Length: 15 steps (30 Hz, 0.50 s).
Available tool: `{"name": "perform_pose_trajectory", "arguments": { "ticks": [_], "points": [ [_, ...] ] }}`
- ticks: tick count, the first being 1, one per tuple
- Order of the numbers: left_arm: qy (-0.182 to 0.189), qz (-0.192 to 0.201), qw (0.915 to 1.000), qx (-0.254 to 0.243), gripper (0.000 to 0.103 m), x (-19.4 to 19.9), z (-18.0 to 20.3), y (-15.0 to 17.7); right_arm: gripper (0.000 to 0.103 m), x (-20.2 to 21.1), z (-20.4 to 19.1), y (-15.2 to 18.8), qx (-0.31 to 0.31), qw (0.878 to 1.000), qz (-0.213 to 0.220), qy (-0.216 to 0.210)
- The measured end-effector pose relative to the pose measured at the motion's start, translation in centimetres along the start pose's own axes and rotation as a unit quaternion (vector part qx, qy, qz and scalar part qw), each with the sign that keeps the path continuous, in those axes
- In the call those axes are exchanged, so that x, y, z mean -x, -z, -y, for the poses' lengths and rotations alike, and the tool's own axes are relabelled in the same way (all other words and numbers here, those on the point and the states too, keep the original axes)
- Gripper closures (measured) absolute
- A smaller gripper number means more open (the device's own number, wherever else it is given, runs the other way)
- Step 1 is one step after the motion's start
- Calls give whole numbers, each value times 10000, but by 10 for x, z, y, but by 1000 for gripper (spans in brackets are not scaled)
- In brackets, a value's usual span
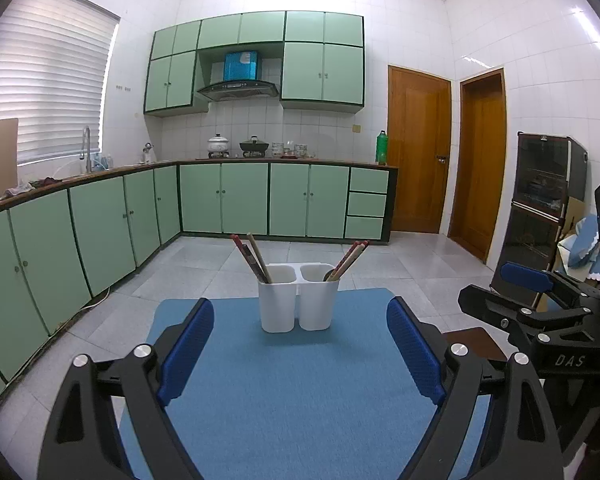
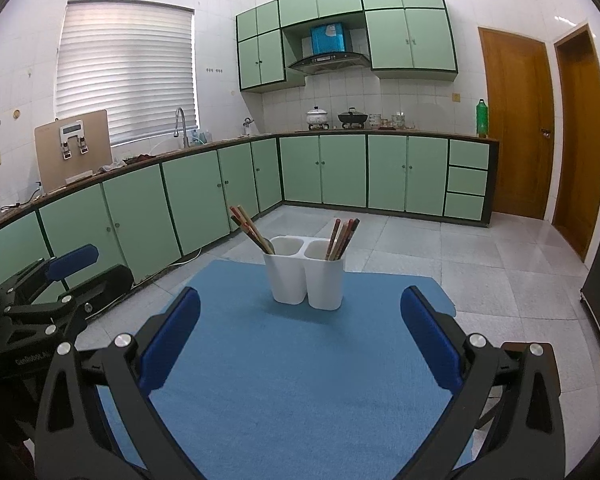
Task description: Organize utensils
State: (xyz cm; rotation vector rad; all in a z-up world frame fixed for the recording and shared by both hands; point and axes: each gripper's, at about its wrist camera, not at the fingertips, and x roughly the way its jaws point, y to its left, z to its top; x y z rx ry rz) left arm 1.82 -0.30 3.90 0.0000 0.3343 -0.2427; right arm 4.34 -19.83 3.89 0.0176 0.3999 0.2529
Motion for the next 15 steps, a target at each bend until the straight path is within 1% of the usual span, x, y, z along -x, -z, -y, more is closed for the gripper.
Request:
{"name": "perform_pose_trajectory", "arguments": {
  "ticks": [15],
  "points": [
    [-40,24,10000,33,17,4,-3,-2,6,-1,0,1,11,10000,-15,4]
  ]
}}
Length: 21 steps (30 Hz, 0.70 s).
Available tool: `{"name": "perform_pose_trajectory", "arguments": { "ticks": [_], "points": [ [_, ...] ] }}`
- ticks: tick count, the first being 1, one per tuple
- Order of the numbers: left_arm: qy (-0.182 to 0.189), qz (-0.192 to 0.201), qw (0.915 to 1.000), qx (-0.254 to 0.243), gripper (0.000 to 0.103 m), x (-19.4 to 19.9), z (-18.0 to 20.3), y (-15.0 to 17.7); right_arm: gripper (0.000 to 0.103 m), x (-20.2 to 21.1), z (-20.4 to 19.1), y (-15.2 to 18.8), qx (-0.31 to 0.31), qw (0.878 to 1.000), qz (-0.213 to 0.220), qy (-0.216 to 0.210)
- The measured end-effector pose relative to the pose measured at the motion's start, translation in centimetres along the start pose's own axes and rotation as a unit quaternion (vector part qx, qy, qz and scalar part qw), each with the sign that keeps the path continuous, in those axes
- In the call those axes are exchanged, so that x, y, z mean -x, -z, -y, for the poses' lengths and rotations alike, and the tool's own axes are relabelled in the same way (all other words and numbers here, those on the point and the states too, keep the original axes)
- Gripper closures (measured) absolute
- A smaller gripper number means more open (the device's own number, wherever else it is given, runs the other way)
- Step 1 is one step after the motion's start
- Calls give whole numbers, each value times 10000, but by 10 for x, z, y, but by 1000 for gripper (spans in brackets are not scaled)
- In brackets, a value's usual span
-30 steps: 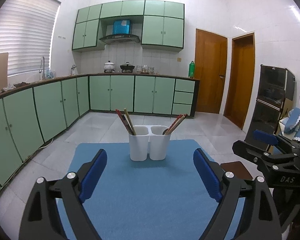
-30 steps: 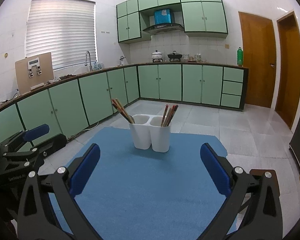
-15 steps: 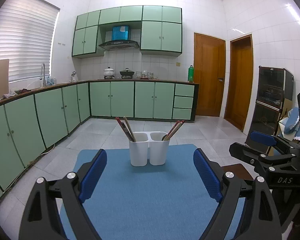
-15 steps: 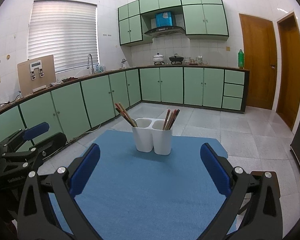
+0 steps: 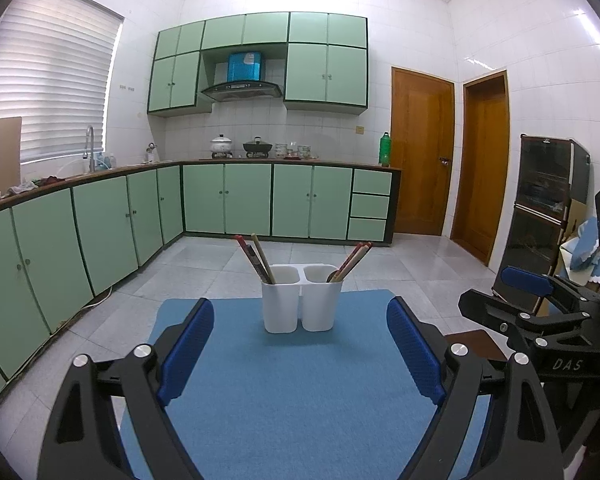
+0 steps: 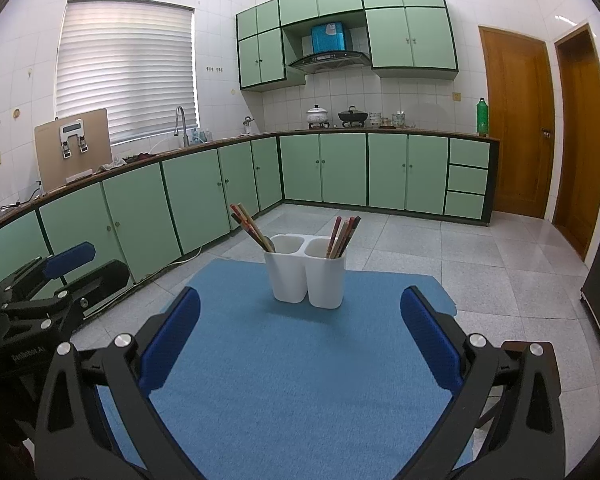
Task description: Organize utensils
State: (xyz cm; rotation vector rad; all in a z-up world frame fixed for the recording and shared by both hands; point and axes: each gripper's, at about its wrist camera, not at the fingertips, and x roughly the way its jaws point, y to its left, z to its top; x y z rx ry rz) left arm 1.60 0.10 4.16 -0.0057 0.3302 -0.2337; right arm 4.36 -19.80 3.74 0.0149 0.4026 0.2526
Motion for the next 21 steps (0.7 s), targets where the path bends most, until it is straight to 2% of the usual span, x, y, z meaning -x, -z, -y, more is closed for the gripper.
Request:
{"name": "perform_pose_trajectory", "arguments": {
  "ticks": [21],
  "points": [
    [-63,-17,10000,26,17,2,-2,-1,6,-3,0,2,-8,10000,-22,-3]
  ]
}}
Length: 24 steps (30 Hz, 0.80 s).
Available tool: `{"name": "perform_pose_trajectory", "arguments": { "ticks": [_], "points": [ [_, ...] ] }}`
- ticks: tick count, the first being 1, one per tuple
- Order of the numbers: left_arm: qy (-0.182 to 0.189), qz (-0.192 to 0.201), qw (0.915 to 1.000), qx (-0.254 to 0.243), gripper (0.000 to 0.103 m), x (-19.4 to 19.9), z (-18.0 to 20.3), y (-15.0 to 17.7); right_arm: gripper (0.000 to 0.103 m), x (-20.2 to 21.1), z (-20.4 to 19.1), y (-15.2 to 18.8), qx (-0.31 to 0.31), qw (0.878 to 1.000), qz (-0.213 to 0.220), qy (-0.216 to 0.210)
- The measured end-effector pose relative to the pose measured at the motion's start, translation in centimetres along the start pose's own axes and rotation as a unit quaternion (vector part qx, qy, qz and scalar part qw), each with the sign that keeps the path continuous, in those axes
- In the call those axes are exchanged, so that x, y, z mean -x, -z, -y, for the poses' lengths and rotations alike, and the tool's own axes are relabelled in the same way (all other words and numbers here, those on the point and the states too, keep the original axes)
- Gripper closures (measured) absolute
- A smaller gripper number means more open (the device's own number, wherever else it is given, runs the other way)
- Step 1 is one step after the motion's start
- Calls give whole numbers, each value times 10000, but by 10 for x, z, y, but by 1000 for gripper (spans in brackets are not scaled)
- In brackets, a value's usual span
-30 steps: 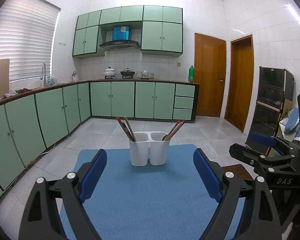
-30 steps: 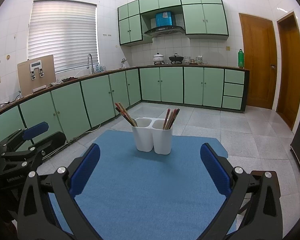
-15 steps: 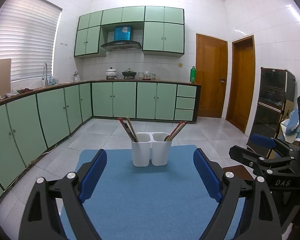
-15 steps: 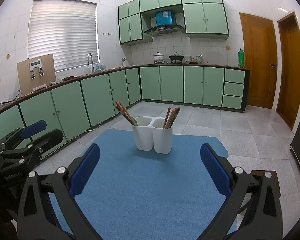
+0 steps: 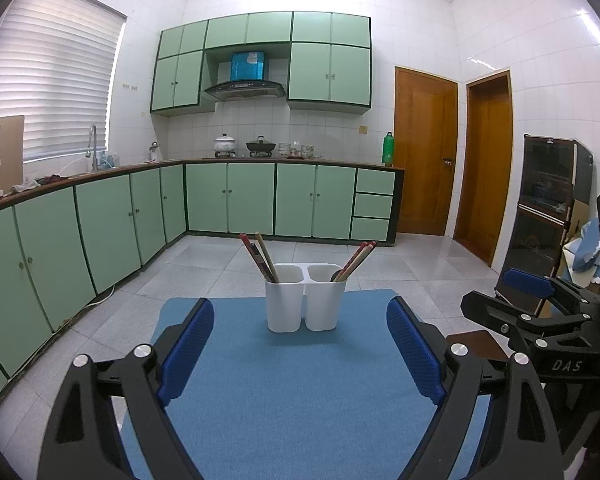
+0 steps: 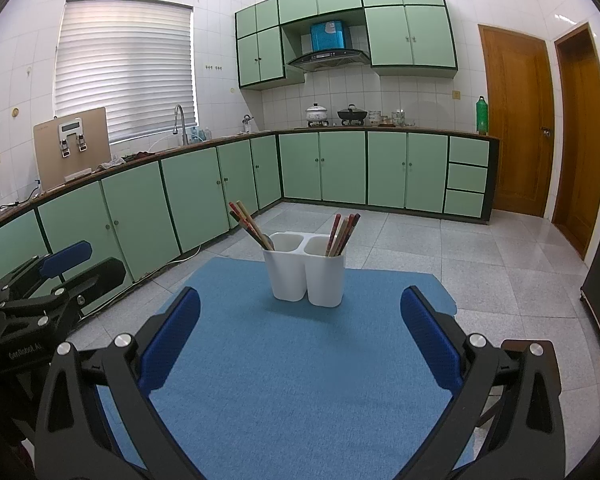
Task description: Organize utensils
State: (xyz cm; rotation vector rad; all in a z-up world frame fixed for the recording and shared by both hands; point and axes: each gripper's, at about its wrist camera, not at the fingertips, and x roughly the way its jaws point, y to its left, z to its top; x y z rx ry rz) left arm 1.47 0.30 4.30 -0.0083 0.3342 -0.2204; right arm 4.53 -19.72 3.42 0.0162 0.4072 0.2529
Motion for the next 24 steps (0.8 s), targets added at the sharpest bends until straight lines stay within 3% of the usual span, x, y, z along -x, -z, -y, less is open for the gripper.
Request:
{"name": "perform_pose_trajectory", "arguments": {
  "ticks": [24],
  "points": [
    [-26,-18,10000,-13,17,1,2,0,6,-2,0,3,-21,10000,-23,5]
  ]
}}
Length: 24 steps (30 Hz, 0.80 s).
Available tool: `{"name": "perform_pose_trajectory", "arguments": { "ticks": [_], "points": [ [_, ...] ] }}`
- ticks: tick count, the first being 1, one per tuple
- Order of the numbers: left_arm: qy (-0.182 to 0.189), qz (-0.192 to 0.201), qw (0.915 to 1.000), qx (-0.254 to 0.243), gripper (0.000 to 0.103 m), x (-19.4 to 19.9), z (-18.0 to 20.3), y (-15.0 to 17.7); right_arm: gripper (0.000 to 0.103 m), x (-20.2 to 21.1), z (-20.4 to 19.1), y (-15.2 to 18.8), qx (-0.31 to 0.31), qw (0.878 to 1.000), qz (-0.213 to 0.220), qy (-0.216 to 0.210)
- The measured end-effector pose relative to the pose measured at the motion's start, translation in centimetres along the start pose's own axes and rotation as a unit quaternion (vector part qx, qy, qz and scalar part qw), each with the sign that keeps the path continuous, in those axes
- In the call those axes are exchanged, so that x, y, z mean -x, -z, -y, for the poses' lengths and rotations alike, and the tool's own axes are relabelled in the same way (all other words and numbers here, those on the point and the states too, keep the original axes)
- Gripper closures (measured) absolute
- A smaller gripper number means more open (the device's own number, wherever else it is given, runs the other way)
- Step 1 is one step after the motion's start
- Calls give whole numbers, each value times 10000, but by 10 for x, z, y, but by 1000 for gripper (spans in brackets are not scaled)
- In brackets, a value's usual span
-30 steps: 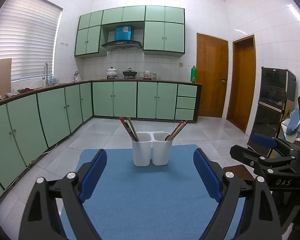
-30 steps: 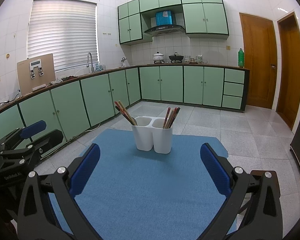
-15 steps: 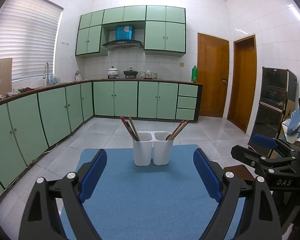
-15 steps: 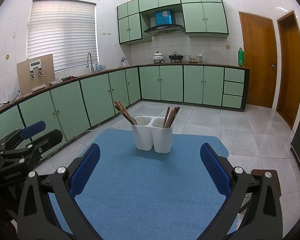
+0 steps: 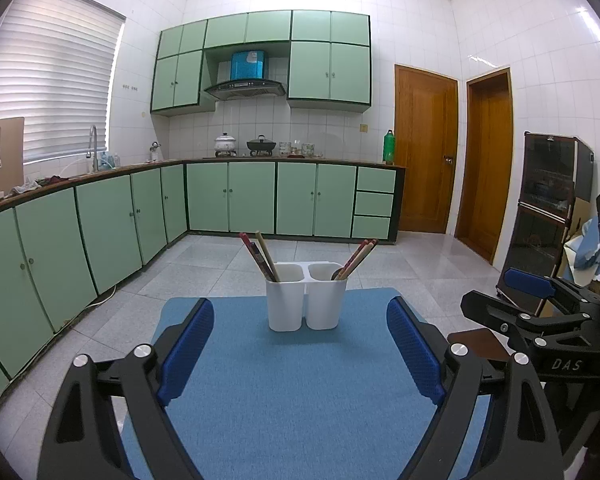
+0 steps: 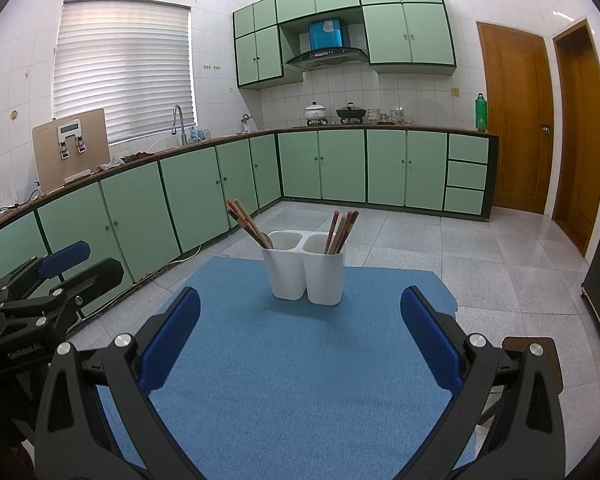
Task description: Organize utensils
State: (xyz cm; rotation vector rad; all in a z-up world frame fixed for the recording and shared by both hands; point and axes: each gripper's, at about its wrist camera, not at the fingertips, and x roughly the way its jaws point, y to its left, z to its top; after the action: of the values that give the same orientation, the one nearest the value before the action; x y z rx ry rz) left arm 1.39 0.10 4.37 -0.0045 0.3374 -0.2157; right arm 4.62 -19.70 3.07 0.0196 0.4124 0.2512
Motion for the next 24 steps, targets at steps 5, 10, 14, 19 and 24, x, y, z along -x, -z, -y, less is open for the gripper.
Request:
{"name": "perform_pose_trajectory", "arguments": {
  "ticks": [5,10,14,19,24],
  "points": [
    [0,-7,10000,-6,17,0,0,0,6,0,0,0,-5,10000,-2,-3],
    [-1,-2,10000,1,17,0,0,0,6,0,1,0,1,10000,-4,2],
    [-3,-4,10000,-4,17,1,0,0,6,-1,0,-1,-1,10000,-4,5],
    [-3,-3,10000,-4,17,0,1,0,6,0,1,-1,6,10000,-12,1],
    [0,-11,10000,-6,17,0,1,-1,6,-2,1,1,6,10000,-25,2]
  ]
}}
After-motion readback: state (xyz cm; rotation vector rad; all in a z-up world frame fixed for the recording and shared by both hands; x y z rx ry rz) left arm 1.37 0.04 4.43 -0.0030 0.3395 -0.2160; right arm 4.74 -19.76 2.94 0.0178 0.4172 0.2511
